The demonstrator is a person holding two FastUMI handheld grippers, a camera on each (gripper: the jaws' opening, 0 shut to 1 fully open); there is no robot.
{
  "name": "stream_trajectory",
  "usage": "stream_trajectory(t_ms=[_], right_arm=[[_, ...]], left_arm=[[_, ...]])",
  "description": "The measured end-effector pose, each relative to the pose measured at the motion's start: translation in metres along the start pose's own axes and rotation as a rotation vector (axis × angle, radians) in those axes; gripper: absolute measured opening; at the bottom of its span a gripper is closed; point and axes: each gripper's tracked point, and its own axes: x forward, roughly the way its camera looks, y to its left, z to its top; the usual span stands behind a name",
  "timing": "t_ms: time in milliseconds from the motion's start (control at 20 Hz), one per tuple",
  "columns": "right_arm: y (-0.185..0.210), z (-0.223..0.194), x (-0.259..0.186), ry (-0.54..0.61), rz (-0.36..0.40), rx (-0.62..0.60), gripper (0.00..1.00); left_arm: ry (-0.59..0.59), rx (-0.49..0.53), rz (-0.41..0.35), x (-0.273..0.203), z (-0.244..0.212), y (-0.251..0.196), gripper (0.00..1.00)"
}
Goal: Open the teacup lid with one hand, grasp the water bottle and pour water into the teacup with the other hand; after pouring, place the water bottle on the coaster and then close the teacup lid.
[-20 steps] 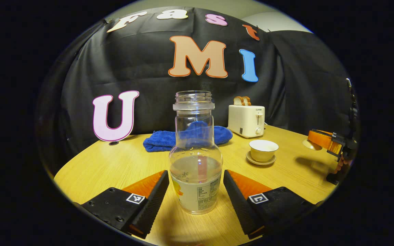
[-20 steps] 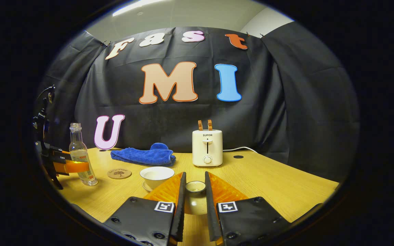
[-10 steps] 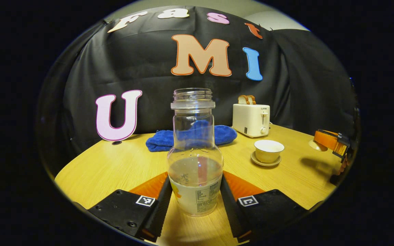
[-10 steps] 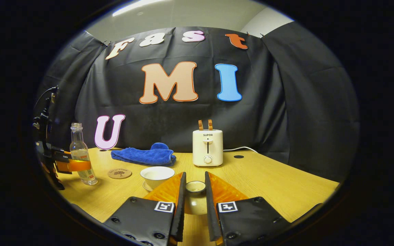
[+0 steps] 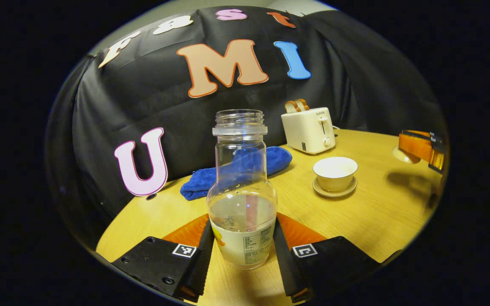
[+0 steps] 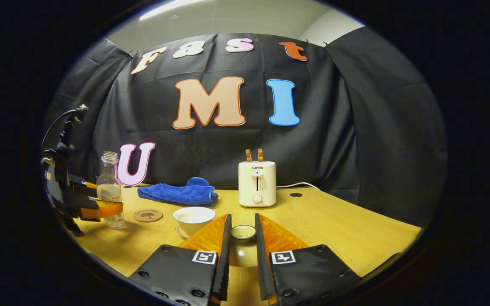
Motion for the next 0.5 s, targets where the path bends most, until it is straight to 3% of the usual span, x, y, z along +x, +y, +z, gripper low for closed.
stream_trajectory(t_ms=[200,500], right_arm=[[-0.007,0.000,0.001,-0.001,-0.015,-0.001,0.32],[-0.026,0.000,0.002,-0.002,-0.052,-0.002,0.32]], left_arm=[[0.041,0.162,0.030,0.015,0.007,-0.003,0.66],[0.053,0.525,0.087,0.038,0.036,0.007,0.66]])
